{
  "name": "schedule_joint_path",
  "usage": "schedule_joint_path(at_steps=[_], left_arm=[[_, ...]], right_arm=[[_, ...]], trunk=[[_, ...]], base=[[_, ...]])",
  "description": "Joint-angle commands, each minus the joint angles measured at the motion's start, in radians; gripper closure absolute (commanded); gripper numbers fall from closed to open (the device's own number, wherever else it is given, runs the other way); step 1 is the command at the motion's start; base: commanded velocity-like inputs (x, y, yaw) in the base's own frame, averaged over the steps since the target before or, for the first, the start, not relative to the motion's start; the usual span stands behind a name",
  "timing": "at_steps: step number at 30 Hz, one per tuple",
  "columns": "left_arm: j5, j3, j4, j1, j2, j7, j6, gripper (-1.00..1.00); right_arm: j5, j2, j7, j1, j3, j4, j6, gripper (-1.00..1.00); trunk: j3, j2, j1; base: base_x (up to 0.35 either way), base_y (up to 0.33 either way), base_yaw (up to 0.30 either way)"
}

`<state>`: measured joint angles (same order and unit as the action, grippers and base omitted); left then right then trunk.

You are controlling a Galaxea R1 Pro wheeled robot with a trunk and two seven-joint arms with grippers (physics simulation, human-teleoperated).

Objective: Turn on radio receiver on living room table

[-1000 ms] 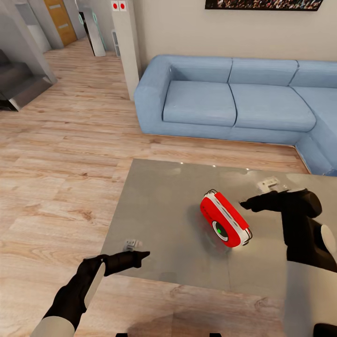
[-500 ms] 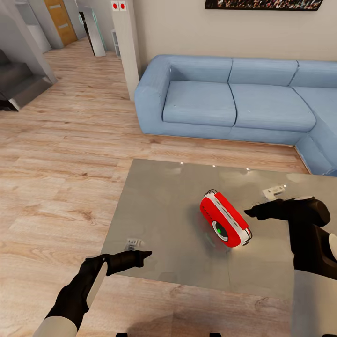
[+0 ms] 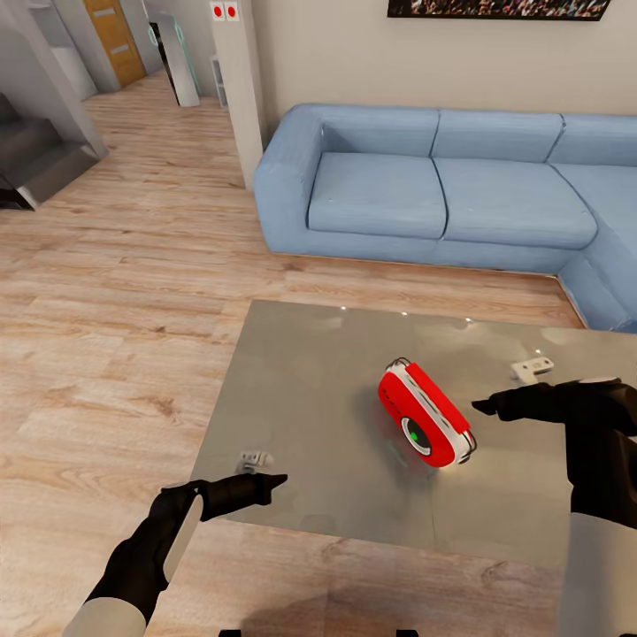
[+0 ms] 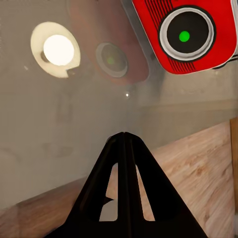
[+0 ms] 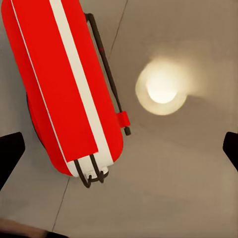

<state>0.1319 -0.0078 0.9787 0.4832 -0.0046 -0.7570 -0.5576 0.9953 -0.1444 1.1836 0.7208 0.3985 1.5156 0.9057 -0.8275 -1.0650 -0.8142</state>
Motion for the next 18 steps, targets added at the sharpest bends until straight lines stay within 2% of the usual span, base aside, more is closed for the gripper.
schedule_joint_path(at_steps=[1, 5, 18], left_arm=[[0.000, -0.001, 0.000, 0.000, 0.000, 0.000, 0.000, 1.00], [0.000, -0.001, 0.000, 0.000, 0.000, -0.001, -0.002, 1.00], [0.001, -0.003, 0.000, 0.000, 0.002, -0.001, -0.001, 1.00]], right_arm=[[0.000, 0.000, 0.000, -0.001, 0.000, 0.000, 0.000, -1.00], [0.000, 0.001, 0.001, -0.001, 0.000, 0.000, -0.001, -1.00], [0.002, 0.003, 0.000, 0.000, 0.000, -0.002, -0.002, -1.00]], trunk=[[0.000, 0.000, 0.000], [0.000, 0.000, 0.000], [0.000, 0.000, 0.000]], base=[[-0.090, 0.000, 0.000], [-0.192, 0.000, 0.000], [-0.280, 0.000, 0.000]])
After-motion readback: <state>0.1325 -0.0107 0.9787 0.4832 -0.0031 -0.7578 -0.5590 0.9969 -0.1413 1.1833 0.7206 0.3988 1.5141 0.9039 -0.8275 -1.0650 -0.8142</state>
